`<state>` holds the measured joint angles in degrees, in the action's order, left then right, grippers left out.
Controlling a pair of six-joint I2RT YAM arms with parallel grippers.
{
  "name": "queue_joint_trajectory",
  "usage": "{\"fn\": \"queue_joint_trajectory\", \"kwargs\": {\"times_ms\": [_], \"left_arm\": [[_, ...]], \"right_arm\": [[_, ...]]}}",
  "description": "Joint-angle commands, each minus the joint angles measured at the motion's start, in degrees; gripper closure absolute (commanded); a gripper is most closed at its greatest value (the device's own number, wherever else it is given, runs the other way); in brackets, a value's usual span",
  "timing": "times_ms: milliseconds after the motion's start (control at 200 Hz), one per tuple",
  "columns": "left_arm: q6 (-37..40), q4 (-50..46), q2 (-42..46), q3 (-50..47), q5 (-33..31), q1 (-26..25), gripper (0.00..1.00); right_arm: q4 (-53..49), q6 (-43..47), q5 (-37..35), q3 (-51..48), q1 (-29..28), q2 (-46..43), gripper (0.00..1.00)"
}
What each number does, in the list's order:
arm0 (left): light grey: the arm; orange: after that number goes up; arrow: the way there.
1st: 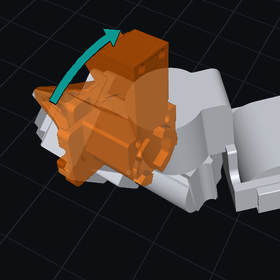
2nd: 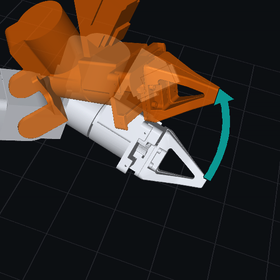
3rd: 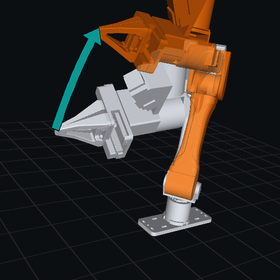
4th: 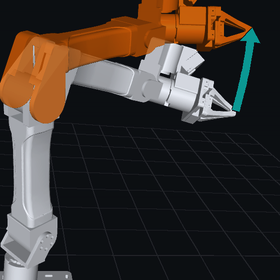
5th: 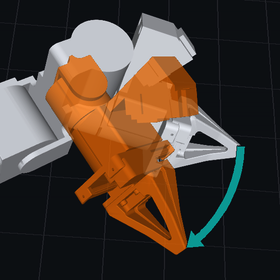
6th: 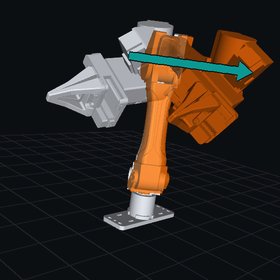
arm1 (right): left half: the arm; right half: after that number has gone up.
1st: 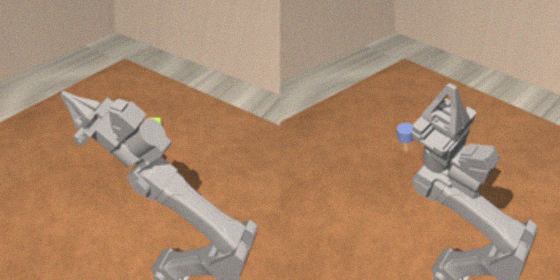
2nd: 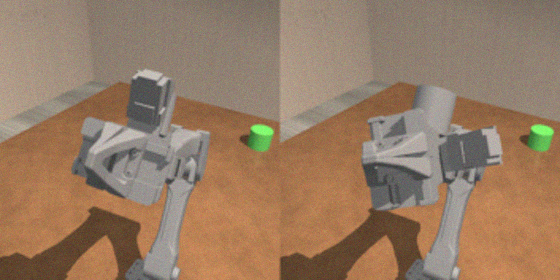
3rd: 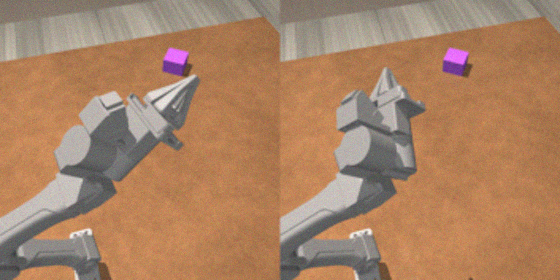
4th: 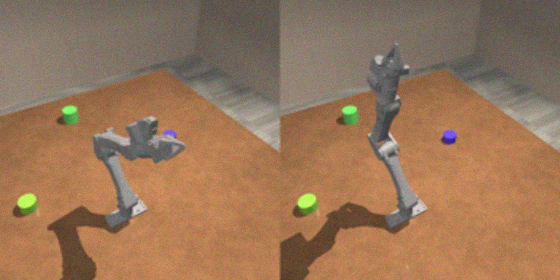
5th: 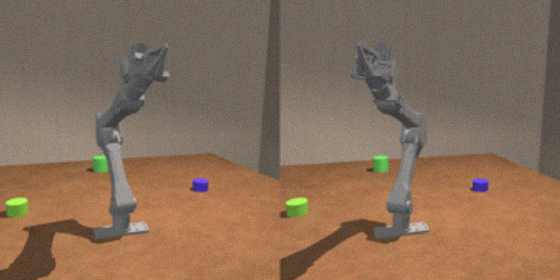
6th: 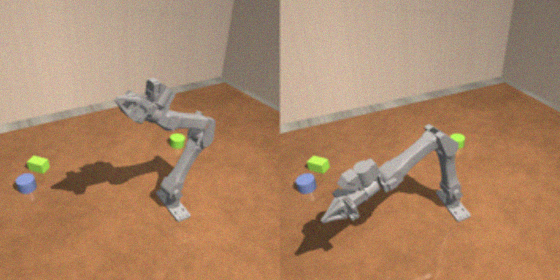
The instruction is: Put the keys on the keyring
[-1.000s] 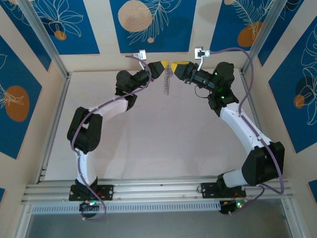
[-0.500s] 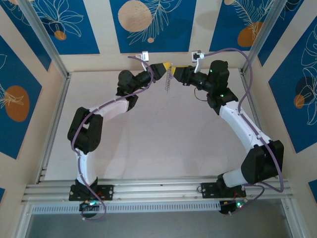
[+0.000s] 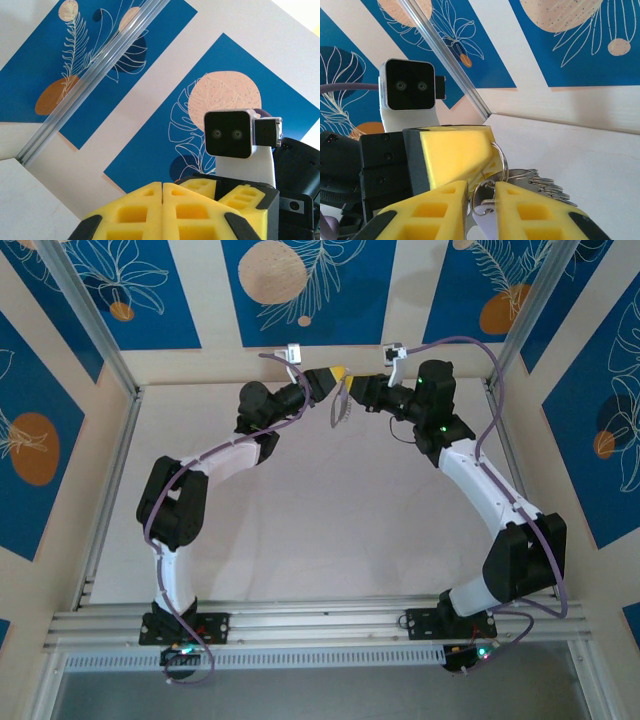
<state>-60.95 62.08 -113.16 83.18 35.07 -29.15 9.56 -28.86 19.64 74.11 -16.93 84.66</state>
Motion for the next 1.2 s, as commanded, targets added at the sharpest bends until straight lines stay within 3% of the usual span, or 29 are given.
{"fn": "queue_joint_trajectory", "kwargs": {"times_ms": [0,220,910,1190], "left_arm": [[0.58,2.43,1.89,1.64,0.70,-0.62,1.00],[0.63,2.69,1.72,1.73,0.62,-0.65,1.00],[0.50,2.70,1.50,2.17,0.77,-0.69,1.00],[0.66,2.78,1.81,1.90,0.81,-0.74,1.00]], "right_arm": [[0.19,0.91,-0.87,2.42,-0.32,0.39,0.81],[0.09,1.09,-0.63,2.53,-0.28,0.42,1.00],[2.72,-1.93,6.76,0.79,-1.53,1.20,1.00],[10.25,-10.51,7.80,-4.59,3.76,0.77,1.00]]}}
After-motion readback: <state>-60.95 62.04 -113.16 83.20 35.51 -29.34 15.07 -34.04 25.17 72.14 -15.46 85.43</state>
